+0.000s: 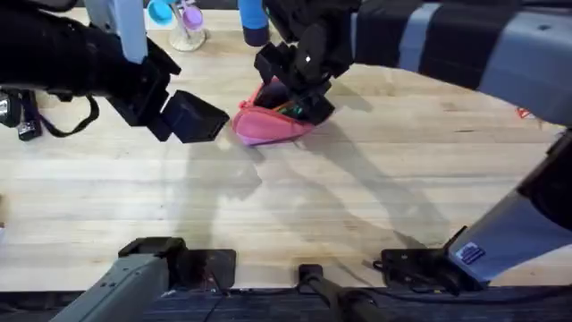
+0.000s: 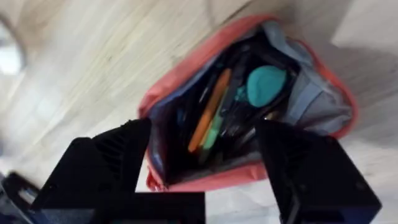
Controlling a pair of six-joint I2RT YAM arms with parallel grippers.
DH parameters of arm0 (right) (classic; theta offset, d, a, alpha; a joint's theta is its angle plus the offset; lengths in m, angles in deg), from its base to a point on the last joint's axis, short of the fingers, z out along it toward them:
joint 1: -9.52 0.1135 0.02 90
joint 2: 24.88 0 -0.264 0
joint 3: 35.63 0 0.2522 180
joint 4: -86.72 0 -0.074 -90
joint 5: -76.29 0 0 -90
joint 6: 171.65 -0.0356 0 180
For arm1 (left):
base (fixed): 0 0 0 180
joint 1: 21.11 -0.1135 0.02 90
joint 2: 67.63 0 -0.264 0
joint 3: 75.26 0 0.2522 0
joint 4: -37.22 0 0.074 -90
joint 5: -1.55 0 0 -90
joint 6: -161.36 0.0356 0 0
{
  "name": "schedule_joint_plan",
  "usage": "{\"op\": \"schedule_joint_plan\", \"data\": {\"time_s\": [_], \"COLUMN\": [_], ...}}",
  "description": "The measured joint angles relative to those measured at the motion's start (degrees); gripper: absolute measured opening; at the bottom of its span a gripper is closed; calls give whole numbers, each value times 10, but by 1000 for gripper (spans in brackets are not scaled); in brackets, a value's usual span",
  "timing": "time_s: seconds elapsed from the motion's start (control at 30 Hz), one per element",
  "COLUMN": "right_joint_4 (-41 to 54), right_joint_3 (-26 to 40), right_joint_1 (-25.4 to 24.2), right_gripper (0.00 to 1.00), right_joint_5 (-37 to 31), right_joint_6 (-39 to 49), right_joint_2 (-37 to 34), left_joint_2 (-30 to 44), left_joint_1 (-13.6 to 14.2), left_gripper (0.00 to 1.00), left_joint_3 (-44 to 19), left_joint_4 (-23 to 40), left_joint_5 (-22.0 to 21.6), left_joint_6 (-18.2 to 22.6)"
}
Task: Unzip the bag, pick up the pens from the table one at a time and place them inside, then zip the bag closed.
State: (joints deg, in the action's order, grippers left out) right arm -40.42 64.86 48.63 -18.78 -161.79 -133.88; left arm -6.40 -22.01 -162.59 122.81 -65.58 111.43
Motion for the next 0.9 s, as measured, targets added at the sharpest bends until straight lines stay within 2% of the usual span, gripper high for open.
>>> {"op": "schedule_joint_plan", "data": {"time_s": [0.1, 0.13, 0.3, 0.5, 0.63, 0.9], "right_joint_4": [4, 18, 53, 65, 67, 68], "right_joint_3": [15, 38, 75, 90, 92, 112], "right_joint_1": [0, 0, 0, 0, 0, 0], "right_gripper": [996, 997, 997, 998, 997, 997], "right_joint_5": [0, 1, 2, 2, 2, 2], "right_joint_6": [52, 103, 199, 272, 305, 384], "right_joint_2": [11, 15, 16, 16, 16, 16], "left_joint_2": [0, 0, 0, 0, 0, 0], "left_joint_1": [0, -6, -29, -61, -97, -180], "left_gripper": [993, 993, 993, 993, 993, 994], "left_joint_3": [0, 0, 0, 0, 2, 39], "left_joint_4": [0, 0, -5, -7, -27, -61], "left_joint_5": [0, 0, 0, 1, 21, 105], "left_joint_6": [0, 0, 0, 5, 33, 148]}}
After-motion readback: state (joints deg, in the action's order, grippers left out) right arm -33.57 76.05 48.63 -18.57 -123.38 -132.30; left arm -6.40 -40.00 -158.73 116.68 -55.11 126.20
